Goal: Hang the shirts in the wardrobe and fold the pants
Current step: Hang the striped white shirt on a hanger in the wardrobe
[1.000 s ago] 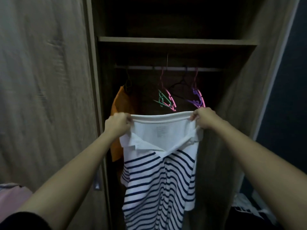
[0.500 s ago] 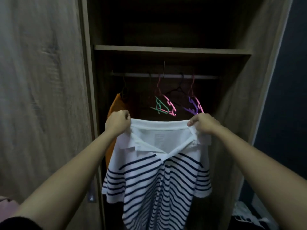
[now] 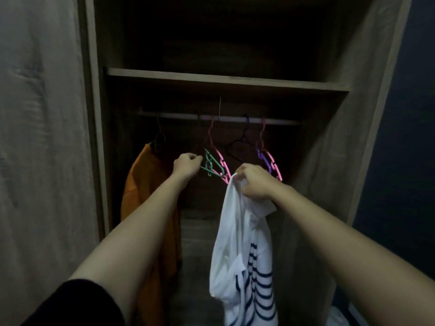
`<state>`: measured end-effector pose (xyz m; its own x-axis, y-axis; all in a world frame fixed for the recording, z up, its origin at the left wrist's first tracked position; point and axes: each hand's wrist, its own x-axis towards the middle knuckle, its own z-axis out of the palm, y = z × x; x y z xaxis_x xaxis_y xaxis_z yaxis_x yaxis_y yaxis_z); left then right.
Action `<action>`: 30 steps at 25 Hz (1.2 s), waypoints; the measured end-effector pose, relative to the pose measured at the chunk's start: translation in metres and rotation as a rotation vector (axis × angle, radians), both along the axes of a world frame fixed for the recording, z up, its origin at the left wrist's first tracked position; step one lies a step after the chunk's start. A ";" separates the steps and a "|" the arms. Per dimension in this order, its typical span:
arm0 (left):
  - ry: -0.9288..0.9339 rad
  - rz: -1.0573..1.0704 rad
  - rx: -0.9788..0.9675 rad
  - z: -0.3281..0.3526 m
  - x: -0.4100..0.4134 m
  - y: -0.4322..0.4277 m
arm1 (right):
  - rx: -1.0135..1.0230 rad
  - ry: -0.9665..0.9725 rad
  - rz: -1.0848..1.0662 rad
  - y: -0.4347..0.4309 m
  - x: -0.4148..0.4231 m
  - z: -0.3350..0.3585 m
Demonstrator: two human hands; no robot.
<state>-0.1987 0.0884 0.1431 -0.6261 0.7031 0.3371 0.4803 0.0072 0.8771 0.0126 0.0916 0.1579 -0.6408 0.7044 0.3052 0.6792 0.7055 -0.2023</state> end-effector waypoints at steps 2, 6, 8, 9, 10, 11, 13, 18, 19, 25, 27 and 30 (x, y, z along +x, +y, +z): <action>-0.021 -0.002 -0.031 0.006 0.010 0.027 | 0.020 -0.019 0.020 0.013 0.003 -0.002; -0.216 -0.010 0.002 0.012 0.013 0.069 | 0.049 -0.081 0.044 0.039 0.015 -0.001; -0.279 -0.092 0.058 0.013 0.010 0.086 | 0.055 -0.085 0.048 0.049 0.021 0.000; -0.291 -0.119 0.096 0.012 0.009 0.094 | 0.055 -0.095 0.054 0.054 0.024 -0.001; -0.309 -0.131 0.130 0.011 0.008 0.099 | 0.056 -0.108 0.061 0.059 0.026 -0.002; -0.324 -0.135 0.158 0.012 0.008 0.102 | 0.056 -0.116 0.065 0.064 0.027 -0.004; -0.311 -0.142 0.173 0.014 0.010 0.100 | 0.040 -0.099 0.067 0.073 0.028 -0.009; -0.357 -0.120 0.129 0.003 0.011 0.082 | 0.016 -0.039 0.079 0.083 0.023 -0.026; -0.375 -0.083 0.111 -0.004 0.011 0.074 | 0.009 -0.029 0.083 0.081 0.020 -0.030; -0.379 0.229 -0.058 -0.061 0.025 -0.018 | -0.050 -0.007 0.083 0.044 0.001 -0.062; -0.260 0.256 -0.111 -0.077 0.019 -0.056 | -0.064 0.006 0.059 0.031 -0.002 -0.072; -0.067 0.214 -0.117 -0.101 0.008 -0.108 | -0.096 0.038 0.025 0.017 -0.001 -0.088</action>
<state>-0.1909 -0.0194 0.0420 -0.7833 0.5837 0.2139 0.3974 0.2055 0.8944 0.0111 0.1084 0.0701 -0.6476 0.7158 0.2613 0.6523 0.6980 -0.2955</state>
